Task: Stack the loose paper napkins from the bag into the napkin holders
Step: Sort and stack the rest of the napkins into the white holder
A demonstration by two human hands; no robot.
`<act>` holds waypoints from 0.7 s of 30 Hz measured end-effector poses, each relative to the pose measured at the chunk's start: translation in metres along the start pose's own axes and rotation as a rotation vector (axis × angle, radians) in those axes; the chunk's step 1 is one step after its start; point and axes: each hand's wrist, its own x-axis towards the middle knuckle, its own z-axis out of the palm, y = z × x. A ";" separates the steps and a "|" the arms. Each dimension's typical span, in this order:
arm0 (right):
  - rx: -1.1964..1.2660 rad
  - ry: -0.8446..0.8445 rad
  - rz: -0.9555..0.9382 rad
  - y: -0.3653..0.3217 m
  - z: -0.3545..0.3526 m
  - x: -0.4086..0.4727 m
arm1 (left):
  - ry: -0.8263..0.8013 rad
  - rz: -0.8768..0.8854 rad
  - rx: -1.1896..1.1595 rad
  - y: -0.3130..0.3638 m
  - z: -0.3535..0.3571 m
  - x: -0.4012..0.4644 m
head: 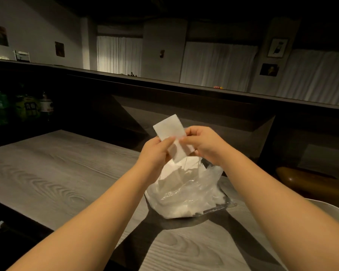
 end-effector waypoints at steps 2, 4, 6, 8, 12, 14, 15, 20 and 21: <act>-0.198 0.063 0.032 0.005 0.003 0.005 | 0.169 -0.011 -0.018 -0.001 0.001 0.001; -0.640 0.140 0.026 0.010 0.000 0.013 | 0.286 0.036 0.013 -0.004 -0.002 0.002; -0.929 0.068 0.050 0.013 0.004 0.016 | 0.329 0.054 0.078 -0.005 -0.006 0.004; -0.984 -0.031 0.137 0.017 0.010 0.019 | 0.333 0.052 0.135 -0.006 -0.009 0.005; -1.028 0.048 0.128 0.023 0.018 0.025 | 0.332 0.072 0.148 -0.002 -0.010 0.006; -1.034 0.024 0.093 0.020 0.020 0.024 | 0.331 0.083 0.144 -0.001 -0.012 0.004; -1.000 -0.002 0.078 0.019 0.020 0.024 | 0.333 0.082 0.143 0.000 -0.013 0.004; -0.903 -0.083 0.100 0.009 0.024 0.022 | 0.344 0.081 0.122 -0.001 -0.015 0.003; -0.900 -0.095 0.106 0.005 0.022 0.019 | 0.346 0.076 0.110 -0.001 -0.016 0.003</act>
